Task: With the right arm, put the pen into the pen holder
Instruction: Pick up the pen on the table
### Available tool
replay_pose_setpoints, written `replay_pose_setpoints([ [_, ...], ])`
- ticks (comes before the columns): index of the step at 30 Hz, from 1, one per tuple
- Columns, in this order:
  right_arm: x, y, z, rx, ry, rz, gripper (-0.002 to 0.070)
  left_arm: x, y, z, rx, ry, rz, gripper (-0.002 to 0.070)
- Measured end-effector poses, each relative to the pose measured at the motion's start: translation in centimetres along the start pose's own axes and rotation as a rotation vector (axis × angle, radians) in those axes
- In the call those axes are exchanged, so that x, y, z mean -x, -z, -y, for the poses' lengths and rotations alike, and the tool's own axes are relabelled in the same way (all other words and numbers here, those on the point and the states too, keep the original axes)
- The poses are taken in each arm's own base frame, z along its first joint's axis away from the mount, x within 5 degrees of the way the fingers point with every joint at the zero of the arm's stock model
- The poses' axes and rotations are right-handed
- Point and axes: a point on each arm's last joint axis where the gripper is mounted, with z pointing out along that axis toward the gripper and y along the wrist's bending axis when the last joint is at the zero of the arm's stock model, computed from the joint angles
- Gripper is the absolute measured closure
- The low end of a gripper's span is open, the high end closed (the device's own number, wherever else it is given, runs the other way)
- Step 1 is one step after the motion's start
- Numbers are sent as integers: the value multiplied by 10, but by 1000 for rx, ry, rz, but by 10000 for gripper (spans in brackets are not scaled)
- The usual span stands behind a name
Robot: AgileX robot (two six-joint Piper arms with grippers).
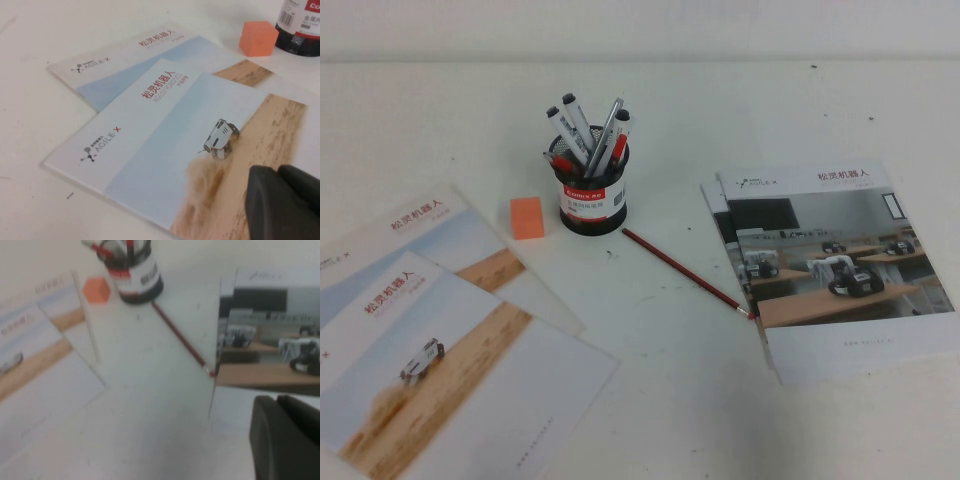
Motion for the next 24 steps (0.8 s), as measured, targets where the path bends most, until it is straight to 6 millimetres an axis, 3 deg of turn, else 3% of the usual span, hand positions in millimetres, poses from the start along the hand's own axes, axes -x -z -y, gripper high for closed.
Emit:
replay_pose_setpoints([
  [8,35,-61,16,49,34,-404,696,0,0,0,0,0,0,676],
  [18,46,-183,23,-58,279,-900,693,0,0,0,0,0,0,676],
  [21,52,-220,15,-99,398,-981,656,0,0,0,0,0,0,676],
  [24,65,-252,4,-95,433,-1002,563,0,0,0,0,0,0,676],
])
